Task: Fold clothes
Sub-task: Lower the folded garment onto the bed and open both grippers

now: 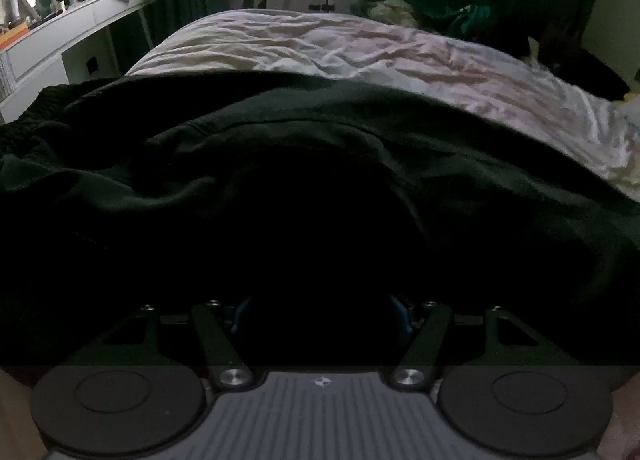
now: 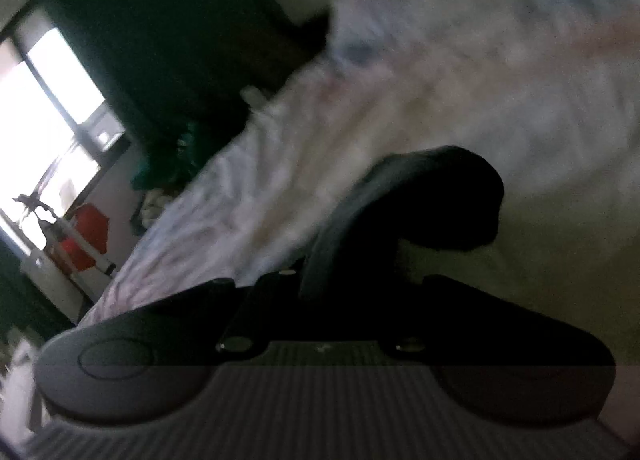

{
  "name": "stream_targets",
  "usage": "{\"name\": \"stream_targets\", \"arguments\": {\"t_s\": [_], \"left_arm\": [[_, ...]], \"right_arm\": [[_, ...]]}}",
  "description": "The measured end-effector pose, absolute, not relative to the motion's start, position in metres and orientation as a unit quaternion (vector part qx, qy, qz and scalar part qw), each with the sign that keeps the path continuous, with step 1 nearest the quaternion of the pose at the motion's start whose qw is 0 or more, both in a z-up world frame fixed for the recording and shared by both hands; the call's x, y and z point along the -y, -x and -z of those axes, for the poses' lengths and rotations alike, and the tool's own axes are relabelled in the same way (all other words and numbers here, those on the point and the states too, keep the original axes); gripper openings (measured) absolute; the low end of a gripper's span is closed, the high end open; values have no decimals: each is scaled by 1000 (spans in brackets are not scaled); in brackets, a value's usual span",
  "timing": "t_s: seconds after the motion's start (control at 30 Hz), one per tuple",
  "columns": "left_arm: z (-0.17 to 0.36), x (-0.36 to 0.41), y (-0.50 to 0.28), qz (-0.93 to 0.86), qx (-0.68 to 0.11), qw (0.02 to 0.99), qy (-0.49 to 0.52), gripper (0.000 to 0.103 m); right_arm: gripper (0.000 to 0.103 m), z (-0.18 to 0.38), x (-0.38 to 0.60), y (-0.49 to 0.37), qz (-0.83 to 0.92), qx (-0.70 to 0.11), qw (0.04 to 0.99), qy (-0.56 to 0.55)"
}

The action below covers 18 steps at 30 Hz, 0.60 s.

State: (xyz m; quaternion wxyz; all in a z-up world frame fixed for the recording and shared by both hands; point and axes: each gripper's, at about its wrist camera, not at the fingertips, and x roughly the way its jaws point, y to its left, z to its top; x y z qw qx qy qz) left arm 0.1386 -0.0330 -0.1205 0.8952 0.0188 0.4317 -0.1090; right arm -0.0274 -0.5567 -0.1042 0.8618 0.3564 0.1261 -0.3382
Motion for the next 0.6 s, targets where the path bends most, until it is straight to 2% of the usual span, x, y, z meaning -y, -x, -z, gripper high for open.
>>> {"name": "stream_targets", "arguments": {"t_s": [0.23,0.37,0.47,0.6], "left_arm": [[66,-6,-124,109,-375,920,21,66],[36,-42,-109,103,-332,937,39,67],[20,-66,-97,85,-303,948,41,67],[14,-103,-89,75,-290,951,81,67]], "right_arm": [[13,-11,457,-27,284,-90,939,-171],[13,-41,356,-60,218,-80,972,-44],[13,-32,277,-84,158,-93,983,28],[13,26,185,-108,81,-154,981,83]]}}
